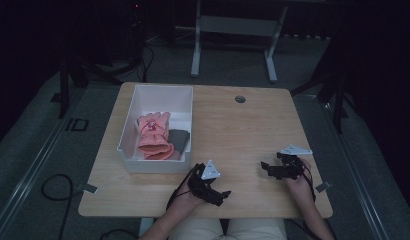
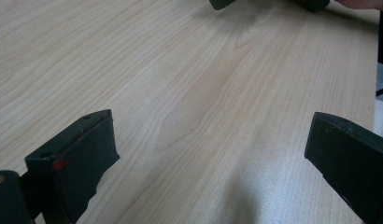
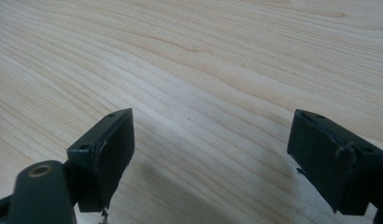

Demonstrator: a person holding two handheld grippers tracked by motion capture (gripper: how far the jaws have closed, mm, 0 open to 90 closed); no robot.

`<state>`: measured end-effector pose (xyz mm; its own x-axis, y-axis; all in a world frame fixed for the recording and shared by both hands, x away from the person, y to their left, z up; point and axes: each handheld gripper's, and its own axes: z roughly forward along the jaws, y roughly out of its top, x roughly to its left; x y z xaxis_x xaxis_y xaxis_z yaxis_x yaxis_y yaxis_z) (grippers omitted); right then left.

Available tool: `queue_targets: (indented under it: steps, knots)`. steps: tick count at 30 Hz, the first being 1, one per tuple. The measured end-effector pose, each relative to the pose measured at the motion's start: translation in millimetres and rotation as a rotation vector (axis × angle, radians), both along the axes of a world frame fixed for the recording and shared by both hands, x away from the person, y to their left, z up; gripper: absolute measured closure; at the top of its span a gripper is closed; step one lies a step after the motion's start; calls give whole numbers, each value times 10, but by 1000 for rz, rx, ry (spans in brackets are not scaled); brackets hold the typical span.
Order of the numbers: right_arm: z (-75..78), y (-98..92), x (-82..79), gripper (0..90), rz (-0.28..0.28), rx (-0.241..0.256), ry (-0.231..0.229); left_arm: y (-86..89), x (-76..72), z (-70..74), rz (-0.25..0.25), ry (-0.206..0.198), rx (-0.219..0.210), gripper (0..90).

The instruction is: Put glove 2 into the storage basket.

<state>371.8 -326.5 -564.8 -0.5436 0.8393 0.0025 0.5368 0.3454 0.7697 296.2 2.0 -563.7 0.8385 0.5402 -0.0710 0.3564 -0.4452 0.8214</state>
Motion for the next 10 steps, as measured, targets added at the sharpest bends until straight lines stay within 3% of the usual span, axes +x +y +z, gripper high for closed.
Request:
queue_targets:
  steps: [10]
  knots:
    - [0,0,2,148,-5,-2,-2,-3,-17,-20,-13,-9,13,19]
